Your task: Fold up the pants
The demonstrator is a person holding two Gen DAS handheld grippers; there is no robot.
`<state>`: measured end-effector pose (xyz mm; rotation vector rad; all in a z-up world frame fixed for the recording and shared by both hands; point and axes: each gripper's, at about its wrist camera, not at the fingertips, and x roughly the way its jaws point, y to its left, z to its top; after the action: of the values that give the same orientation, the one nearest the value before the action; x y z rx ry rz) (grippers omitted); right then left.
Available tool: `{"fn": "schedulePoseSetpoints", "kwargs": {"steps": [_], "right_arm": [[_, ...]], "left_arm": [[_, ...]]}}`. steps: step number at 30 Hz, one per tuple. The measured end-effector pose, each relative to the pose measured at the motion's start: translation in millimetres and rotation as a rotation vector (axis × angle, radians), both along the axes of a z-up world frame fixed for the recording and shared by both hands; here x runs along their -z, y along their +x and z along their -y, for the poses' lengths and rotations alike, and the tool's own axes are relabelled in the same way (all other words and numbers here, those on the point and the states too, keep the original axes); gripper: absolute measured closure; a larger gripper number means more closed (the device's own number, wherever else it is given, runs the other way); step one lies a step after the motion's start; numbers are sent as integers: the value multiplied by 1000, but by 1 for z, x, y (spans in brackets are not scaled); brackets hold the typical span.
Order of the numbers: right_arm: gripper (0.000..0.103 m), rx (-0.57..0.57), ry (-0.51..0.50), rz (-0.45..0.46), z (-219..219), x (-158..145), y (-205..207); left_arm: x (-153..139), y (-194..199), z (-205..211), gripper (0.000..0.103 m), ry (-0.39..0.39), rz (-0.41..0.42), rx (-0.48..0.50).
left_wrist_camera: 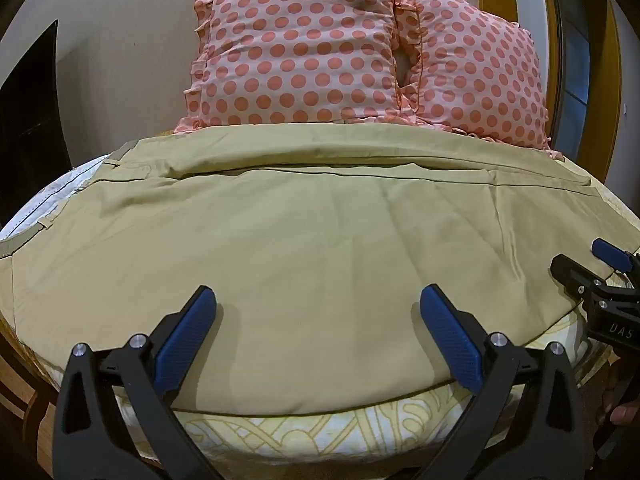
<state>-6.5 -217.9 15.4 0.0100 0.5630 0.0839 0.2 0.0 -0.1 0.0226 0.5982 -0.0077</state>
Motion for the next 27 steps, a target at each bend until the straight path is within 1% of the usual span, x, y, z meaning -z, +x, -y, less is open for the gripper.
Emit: {"fn": "schedulePoseSetpoints", "kwargs": {"steps": [27], "right_arm": [[1, 0, -1, 9, 0, 3, -1]], "left_arm": [[0, 0, 0, 2, 1, 2, 0]]}}
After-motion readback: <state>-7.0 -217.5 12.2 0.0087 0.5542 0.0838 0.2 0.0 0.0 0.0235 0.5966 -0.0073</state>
